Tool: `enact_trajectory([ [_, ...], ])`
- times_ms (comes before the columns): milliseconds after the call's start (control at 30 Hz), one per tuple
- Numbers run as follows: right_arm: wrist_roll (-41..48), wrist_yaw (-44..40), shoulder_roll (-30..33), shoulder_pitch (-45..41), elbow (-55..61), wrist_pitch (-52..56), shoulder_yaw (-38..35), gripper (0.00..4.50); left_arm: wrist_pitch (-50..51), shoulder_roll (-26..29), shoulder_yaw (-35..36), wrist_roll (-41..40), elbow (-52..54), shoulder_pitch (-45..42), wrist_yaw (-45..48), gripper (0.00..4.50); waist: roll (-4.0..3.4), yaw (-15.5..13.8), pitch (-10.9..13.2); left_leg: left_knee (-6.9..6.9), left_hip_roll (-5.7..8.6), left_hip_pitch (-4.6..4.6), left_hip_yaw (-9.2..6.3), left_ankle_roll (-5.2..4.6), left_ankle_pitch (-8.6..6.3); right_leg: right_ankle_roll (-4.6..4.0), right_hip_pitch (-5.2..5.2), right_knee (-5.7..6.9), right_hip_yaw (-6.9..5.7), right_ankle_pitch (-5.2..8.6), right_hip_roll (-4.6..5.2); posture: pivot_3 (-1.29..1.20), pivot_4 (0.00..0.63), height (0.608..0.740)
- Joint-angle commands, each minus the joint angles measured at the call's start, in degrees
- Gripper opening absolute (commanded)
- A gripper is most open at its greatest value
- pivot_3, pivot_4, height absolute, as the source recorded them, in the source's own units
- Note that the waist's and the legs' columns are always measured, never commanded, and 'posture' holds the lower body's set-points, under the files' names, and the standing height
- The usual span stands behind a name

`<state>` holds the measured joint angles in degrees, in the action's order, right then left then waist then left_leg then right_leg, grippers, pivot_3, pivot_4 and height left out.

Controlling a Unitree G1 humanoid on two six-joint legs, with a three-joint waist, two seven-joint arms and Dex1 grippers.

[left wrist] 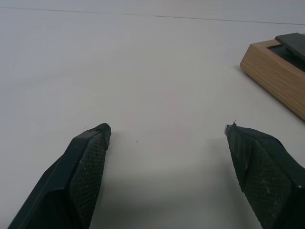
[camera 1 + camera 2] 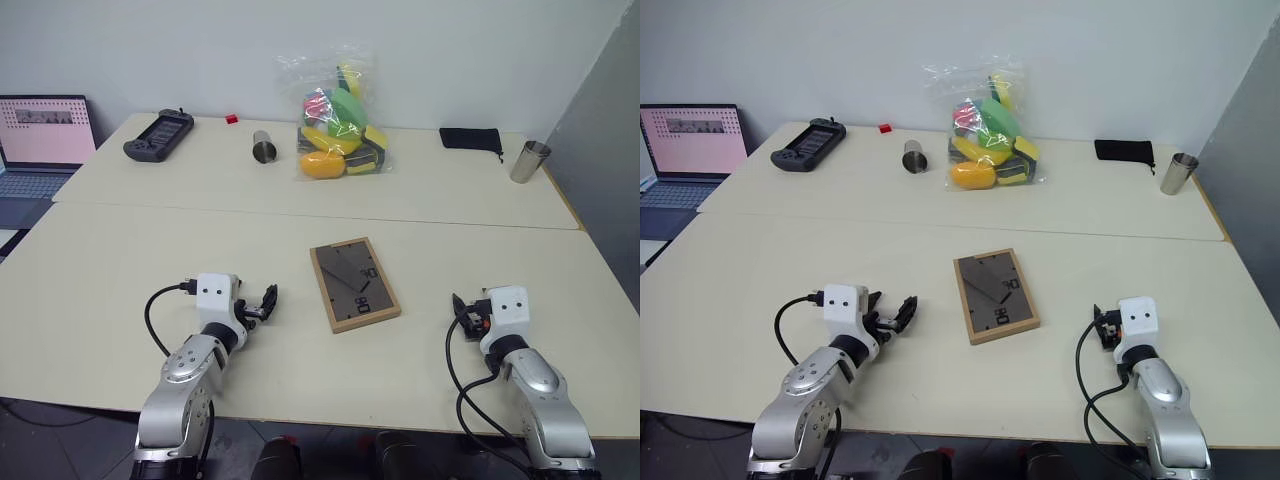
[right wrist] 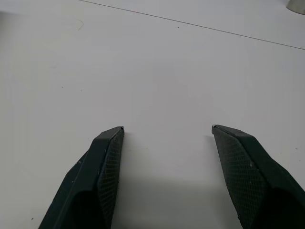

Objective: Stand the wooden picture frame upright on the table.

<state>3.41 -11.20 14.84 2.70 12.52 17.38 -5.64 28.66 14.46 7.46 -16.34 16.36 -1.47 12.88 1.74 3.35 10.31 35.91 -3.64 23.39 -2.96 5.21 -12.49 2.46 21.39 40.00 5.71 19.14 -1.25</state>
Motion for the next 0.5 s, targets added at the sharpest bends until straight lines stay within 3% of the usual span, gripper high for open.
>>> enact_trajectory([
  [33, -0.03, -0.4, -0.23, 0.42, -1.1, 0.47, 0.71, 3.12, 1.22, -0.54, 1.78, -2.21, 2.95, -0.68, -0.29, 4.11, 0.0, 0.0, 0.0, 0.0, 0.0, 0.0, 0.0, 0.0, 0.0, 0.0, 0.0, 0.0, 0.0, 0.0, 0.0, 0.0, 0.15, 0.74],
  [367, -0.53, -0.67, 0.76, -0.11, -1.32, -0.3, 0.42, 3.12, 1.02, 0.58, 1.67, -2.18, 3.0, -1.56, 1.17, 4.11, 0.0, 0.0, 0.0, 0.0, 0.0, 0.0, 0.0, 0.0, 0.0, 0.0, 0.0, -0.01, 0.01, 0.0, 0.0, 0.0, 0.15, 0.74],
  [500, 3.53, -11.67, 9.29, -0.95, 3.54, 1.15, 0.28, 3.12, 4.11, 5.42, 2.71, -8.18, 5.09, -4.48, 9.4, 4.11, -0.04, -0.1, 0.06, 0.0, 0.03, 0.01, 0.0, 0.0, 0.0, 0.02, 0.0, -0.03, 0.0, -0.01, 0.0, 0.0, 0.15, 0.74],
])
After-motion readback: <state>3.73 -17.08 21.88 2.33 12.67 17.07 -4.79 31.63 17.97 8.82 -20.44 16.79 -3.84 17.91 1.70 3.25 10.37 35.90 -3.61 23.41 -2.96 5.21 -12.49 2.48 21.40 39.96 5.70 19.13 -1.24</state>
